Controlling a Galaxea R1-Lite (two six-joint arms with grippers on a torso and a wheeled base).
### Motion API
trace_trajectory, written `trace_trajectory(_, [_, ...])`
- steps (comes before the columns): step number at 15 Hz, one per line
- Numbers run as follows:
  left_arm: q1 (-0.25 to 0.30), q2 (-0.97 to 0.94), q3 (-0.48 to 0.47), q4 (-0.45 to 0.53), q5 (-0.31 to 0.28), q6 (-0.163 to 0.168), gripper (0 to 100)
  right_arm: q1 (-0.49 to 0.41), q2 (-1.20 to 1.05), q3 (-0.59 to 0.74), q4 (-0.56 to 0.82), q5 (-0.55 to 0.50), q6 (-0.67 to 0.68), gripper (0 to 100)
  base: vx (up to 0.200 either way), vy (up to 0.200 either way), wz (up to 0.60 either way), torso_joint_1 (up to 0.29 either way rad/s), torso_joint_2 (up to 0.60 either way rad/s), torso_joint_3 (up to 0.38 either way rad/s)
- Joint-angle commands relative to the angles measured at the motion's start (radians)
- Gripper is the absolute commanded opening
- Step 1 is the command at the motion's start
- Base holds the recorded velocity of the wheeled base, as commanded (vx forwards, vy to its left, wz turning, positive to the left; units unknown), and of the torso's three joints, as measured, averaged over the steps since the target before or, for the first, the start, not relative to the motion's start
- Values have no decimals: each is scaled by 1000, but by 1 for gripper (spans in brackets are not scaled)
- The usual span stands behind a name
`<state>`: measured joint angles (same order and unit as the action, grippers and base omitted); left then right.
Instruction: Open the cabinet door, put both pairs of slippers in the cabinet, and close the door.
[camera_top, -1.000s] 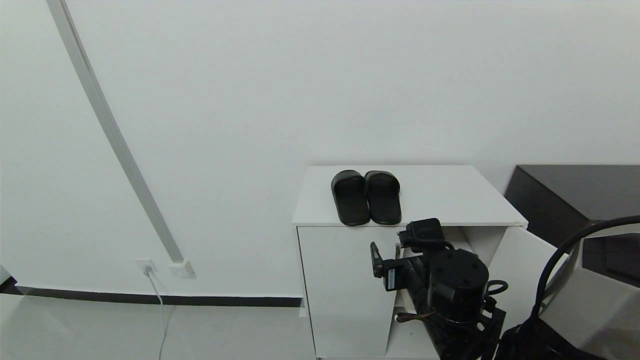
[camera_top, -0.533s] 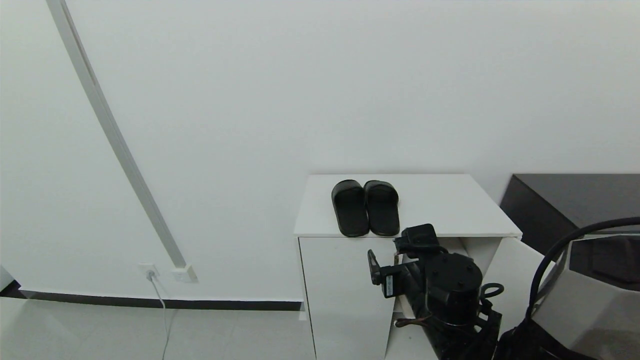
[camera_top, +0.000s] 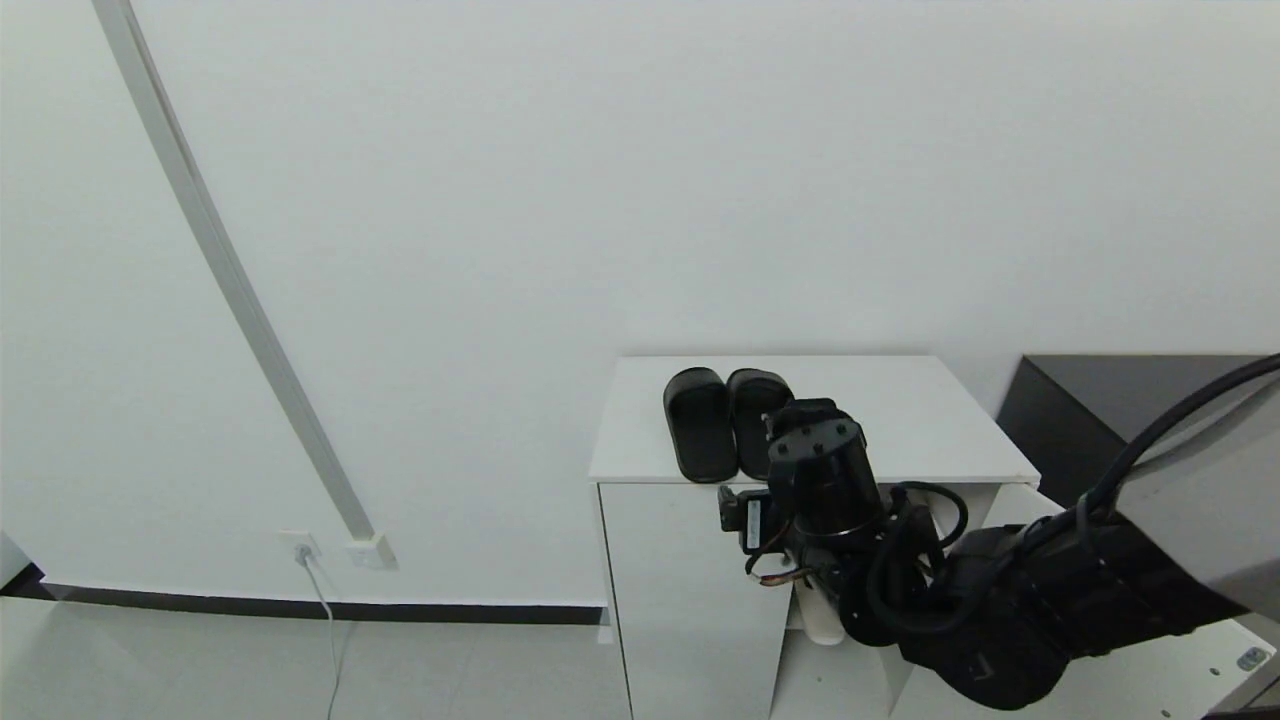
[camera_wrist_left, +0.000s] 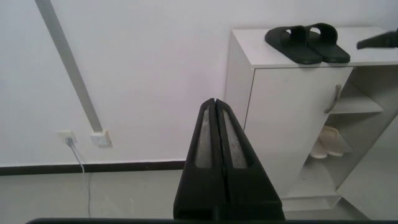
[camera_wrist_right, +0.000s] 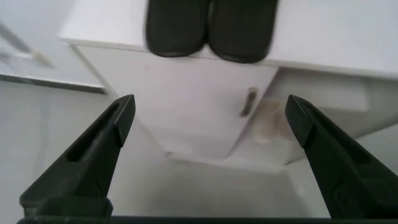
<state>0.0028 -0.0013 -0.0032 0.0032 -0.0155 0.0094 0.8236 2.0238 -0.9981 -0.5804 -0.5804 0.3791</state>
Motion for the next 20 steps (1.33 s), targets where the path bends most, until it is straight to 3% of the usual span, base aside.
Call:
trace_trajectory(1, [0, 1, 0, 0, 0, 0, 0, 9, -48, -62, 42, 31, 41, 100, 0, 0, 0, 0, 0, 0])
trace_trajectory(13, [0, 1, 0, 0, 0, 1, 0, -4, 118, -54, -47, 19, 44, 100, 200, 0, 0, 5, -2, 2])
trace_trajectory(17, [0, 1, 0, 0, 0, 0, 0, -40, 211, -62, -208, -13, -51, 100, 0, 0, 0, 0, 0, 0])
trace_trajectory(20, [0, 1, 0, 0, 0, 1, 0, -55, 251, -82, -243, -13, -82, 100, 0, 0, 0, 0, 0, 0])
